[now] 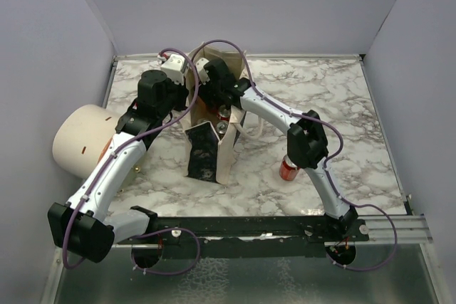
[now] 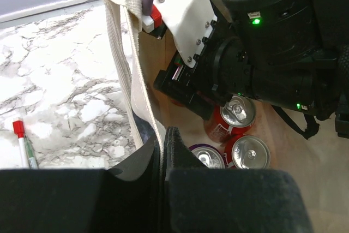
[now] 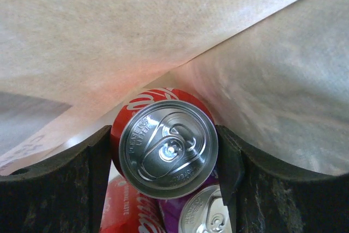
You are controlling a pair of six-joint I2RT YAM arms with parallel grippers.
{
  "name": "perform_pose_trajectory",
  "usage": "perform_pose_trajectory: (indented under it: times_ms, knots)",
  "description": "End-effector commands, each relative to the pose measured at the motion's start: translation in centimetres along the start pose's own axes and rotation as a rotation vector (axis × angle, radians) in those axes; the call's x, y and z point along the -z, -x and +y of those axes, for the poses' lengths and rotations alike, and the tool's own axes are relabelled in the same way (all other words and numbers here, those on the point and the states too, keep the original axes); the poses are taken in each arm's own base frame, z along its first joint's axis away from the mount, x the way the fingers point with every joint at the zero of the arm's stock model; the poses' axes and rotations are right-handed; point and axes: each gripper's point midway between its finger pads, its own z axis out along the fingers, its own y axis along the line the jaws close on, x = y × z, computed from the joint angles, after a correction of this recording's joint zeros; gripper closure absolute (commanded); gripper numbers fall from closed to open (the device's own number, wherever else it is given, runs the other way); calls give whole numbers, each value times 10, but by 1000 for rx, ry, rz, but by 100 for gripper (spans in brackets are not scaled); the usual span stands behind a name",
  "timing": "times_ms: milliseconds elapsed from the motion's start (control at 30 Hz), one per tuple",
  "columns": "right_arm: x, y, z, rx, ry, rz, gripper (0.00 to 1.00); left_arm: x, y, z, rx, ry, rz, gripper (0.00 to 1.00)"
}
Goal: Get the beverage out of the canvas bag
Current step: Take out the drink from the canvas bag.
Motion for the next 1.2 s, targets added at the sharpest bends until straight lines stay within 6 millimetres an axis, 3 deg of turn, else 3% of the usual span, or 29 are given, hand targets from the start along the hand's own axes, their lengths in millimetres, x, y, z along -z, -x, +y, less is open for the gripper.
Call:
perform_pose_trajectory:
  times_ms: [0, 433, 800, 1167]
  knots:
    - [45, 87, -18, -87, 0, -235, 98, 18, 77, 7, 20, 43, -230, 100]
    - [105, 134, -33, -109, -4, -358, 98, 23, 78, 12, 74, 82, -230, 100]
    - [148, 150, -38, -158, 0, -411, 98, 31, 78, 9, 113, 65, -251, 100]
    - [172, 153, -33, -206, 53, -400, 98, 33, 72, 8, 108, 61, -227, 100]
